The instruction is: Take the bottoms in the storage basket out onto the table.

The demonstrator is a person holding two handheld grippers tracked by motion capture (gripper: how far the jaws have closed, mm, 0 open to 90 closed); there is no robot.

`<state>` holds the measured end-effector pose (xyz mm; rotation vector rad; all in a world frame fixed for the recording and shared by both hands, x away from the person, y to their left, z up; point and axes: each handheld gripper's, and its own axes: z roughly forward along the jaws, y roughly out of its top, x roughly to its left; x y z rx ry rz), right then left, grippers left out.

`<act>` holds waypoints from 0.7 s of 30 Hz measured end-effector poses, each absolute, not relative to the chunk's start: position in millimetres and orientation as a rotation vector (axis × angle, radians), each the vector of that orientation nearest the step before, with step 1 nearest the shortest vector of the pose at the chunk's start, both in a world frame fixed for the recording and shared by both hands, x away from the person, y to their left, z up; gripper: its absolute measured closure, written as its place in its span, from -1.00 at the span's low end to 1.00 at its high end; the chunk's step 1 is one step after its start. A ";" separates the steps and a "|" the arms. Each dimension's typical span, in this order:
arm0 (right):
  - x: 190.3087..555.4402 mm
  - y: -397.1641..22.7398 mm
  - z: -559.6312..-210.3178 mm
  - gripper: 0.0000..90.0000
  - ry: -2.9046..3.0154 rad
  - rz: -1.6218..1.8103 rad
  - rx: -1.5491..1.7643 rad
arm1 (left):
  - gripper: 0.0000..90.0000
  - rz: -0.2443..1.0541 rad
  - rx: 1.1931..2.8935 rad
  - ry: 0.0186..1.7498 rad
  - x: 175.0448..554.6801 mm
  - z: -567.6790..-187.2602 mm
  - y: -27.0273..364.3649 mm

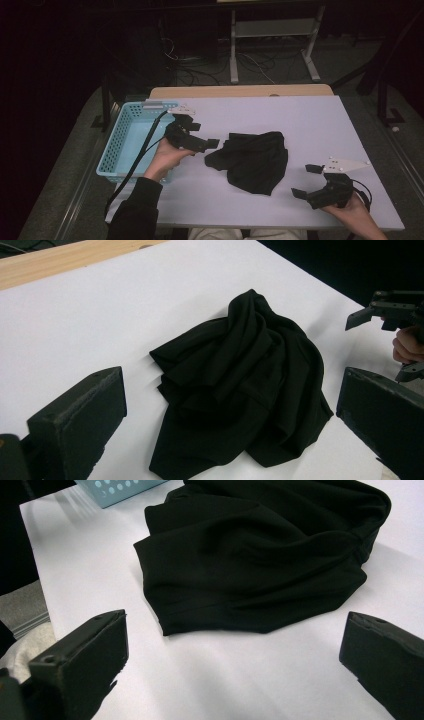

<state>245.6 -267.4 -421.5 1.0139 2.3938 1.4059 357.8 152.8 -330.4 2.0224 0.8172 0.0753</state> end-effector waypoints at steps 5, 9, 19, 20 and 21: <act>245.4 -267.2 -421.5 -1.00 2.395 1.405 1.012 | -1.00 0.098 2.020 0.820 351.4 -333.4 159.9; 245.6 -267.1 -421.6 -1.00 2.397 1.404 1.013 | -1.00 0.131 2.030 0.822 345.6 -337.6 164.9; 245.4 -266.7 -421.9 -1.00 2.399 1.405 1.014 | -1.00 0.157 2.034 0.818 329.1 -350.9 176.7; 245.4 -266.6 -422.0 -1.00 2.400 1.404 1.014 | -1.00 0.159 2.031 0.819 327.3 -352.4 178.4; 245.4 -266.5 -422.0 -1.00 2.401 1.404 1.015 | -1.00 0.159 2.028 0.819 325.5 -353.7 180.2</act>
